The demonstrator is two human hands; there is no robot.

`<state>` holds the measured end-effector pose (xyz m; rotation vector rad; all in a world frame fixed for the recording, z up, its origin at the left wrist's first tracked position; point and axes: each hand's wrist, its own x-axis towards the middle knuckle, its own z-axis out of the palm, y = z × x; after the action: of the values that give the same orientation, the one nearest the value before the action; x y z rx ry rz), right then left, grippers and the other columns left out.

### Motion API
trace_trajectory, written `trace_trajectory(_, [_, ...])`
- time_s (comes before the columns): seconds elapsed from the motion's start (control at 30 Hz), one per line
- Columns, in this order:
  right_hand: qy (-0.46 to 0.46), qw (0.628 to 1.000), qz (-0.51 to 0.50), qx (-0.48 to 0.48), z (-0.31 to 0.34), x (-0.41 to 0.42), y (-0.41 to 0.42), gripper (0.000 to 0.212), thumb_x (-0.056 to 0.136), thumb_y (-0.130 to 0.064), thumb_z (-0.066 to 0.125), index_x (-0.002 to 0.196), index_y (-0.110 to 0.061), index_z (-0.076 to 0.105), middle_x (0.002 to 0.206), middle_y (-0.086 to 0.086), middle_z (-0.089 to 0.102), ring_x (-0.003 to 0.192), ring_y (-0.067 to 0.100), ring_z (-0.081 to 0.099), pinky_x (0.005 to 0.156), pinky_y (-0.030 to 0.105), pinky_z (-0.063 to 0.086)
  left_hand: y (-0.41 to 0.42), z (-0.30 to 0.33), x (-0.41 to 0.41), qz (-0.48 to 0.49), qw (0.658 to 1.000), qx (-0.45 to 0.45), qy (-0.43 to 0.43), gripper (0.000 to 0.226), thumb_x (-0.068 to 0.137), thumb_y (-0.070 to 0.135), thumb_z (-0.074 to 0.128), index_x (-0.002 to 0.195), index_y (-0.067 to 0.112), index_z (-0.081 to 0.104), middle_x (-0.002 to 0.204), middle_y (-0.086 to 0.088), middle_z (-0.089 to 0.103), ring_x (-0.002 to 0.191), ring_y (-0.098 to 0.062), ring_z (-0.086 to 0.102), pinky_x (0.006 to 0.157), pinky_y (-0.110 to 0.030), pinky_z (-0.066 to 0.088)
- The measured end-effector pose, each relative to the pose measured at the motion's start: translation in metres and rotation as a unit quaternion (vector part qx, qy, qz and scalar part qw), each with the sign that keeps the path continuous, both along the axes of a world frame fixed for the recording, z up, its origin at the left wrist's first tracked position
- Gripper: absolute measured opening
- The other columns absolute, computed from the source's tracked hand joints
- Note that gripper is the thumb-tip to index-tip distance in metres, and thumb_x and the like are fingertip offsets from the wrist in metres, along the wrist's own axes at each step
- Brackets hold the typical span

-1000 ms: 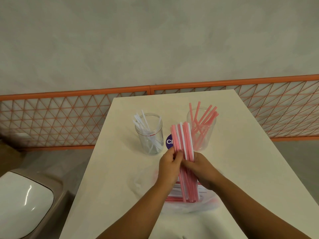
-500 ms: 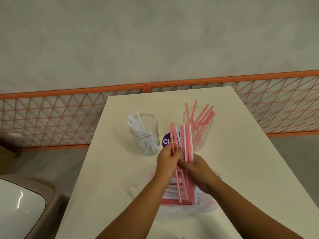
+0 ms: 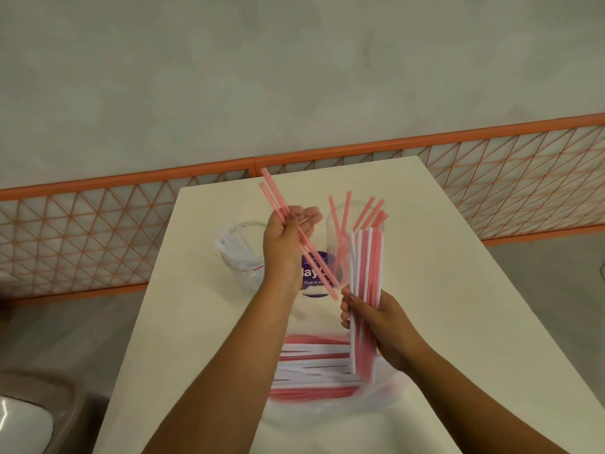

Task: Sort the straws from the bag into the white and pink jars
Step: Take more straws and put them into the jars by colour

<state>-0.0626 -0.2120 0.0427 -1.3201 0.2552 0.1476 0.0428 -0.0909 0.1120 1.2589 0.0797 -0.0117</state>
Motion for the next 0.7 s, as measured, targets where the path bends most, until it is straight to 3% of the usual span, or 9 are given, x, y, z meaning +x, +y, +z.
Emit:
trace_trajectory(0.13, [-0.019,1.000,-0.002,-0.005,0.000,0.002,-0.009,0.020,0.097,-0.018,0.046,0.114,-0.013,0.054,0.075,0.001,0.063,0.070,0.014,0.061,0.072,0.028,0.053,-0.017,0.038,0.029,0.032,0.991,-0.063,-0.112,0.023,0.100,0.006,0.034,0.088,0.020,0.047,0.091,-0.004,0.067,0.088,-0.017,0.069,0.091,-0.029,0.051])
trace_trajectory(0.23, [-0.017,1.000,0.001,0.008,0.002,0.003,-0.012,0.021,0.097,-0.015,0.043,0.116,-0.012,0.054,0.077,0.001,0.063,0.072,0.014,0.062,0.072,0.026,0.054,-0.030,0.042,0.046,0.048,0.982,-0.036,-0.177,0.021,0.100,0.007,0.032,0.090,0.022,0.042,0.096,-0.009,0.064,0.093,-0.022,0.066,0.098,-0.033,0.048])
trace_trajectory(0.37, [-0.021,1.000,0.002,0.012,0.001,0.007,-0.015,0.023,0.098,-0.016,0.043,0.118,-0.011,0.053,0.081,0.001,0.067,0.077,0.016,0.065,0.075,0.028,0.053,-0.050,0.026,0.049,0.034,0.985,0.032,-0.164,0.018,0.100,0.009,0.032,0.093,0.024,0.040,0.096,-0.008,0.064,0.096,-0.022,0.066,0.099,-0.034,0.046])
trace_trajectory(0.5, [-0.017,1.000,0.004,0.021,0.002,0.011,-0.018,0.024,0.097,-0.017,0.044,0.118,-0.011,0.052,0.082,0.001,0.068,0.079,0.017,0.066,0.077,0.030,0.054,-0.058,0.028,0.048,0.042,0.978,0.022,-0.203,0.020,0.101,0.011,0.030,0.093,0.026,0.040,0.089,-0.006,0.063,0.088,-0.022,0.065,0.094,-0.034,0.048])
trace_trajectory(0.6, [-0.011,1.000,0.005,0.027,0.001,0.012,-0.020,0.024,0.097,-0.017,0.044,0.119,-0.011,0.052,0.083,0.002,0.068,0.079,0.017,0.066,0.077,0.029,0.054,-0.058,0.024,0.054,0.010,0.971,0.073,-0.226,0.013,0.100,0.013,0.032,0.098,0.022,0.041,0.094,-0.009,0.063,0.092,-0.020,0.065,0.093,-0.028,0.048])
trace_trajectory(0.7, [-0.010,0.999,0.002,0.031,0.001,0.013,-0.020,0.023,0.097,-0.016,0.044,0.117,-0.010,0.054,0.083,0.003,0.067,0.080,0.017,0.066,0.077,0.029,0.054,-0.058,0.000,0.053,-0.035,0.974,0.149,-0.167,0.007,0.099,0.013,0.038,0.103,0.016,0.043,0.099,-0.002,0.065,0.096,-0.008,0.064,0.085,-0.009,0.047])
